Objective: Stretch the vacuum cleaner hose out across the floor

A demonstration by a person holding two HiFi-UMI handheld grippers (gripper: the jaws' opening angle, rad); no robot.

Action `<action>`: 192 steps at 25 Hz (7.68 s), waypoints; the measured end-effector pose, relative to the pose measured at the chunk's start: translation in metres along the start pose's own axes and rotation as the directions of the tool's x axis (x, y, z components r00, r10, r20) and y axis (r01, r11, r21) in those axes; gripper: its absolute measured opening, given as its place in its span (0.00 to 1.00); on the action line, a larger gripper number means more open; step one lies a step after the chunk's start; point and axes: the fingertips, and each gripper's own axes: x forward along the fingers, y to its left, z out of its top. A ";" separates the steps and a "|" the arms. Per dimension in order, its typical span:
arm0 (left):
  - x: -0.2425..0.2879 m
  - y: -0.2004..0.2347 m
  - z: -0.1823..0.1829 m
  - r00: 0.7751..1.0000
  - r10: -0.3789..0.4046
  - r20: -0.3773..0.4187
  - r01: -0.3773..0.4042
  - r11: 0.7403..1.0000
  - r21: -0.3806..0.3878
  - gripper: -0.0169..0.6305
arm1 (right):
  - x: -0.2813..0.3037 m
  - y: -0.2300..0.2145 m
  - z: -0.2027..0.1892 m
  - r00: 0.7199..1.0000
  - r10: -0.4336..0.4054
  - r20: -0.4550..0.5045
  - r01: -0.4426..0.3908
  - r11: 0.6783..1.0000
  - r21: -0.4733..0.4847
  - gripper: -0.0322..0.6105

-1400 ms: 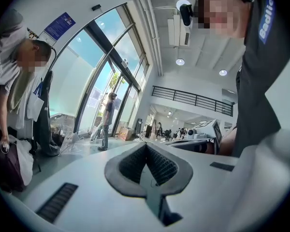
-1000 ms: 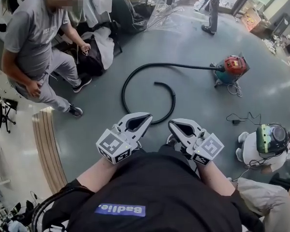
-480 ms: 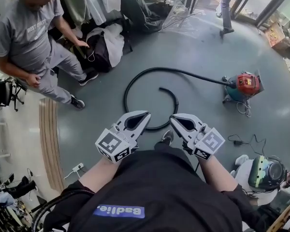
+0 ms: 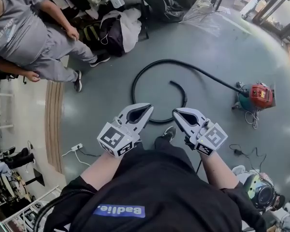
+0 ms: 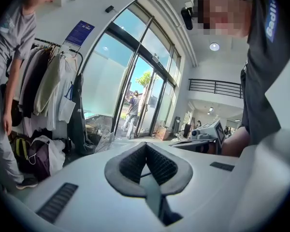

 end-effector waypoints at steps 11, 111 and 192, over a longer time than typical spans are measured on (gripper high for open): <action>-0.033 0.098 -0.025 1.000 -0.016 -0.022 0.015 0.998 -0.056 0.04 | 0.086 0.001 -0.006 0.997 -0.071 -0.035 0.071 0.997 0.000 0.05; 0.161 0.621 -0.725 0.525 0.241 -0.817 -0.139 0.971 0.197 0.37 | 0.391 -0.429 -0.523 0.917 -0.094 -0.388 -0.125 0.856 -0.503 0.28; -0.085 0.713 -0.477 0.879 0.164 -0.448 -0.015 0.948 0.318 0.48 | 0.758 -0.309 -0.433 0.638 -0.653 -0.408 -0.348 0.228 -0.909 0.32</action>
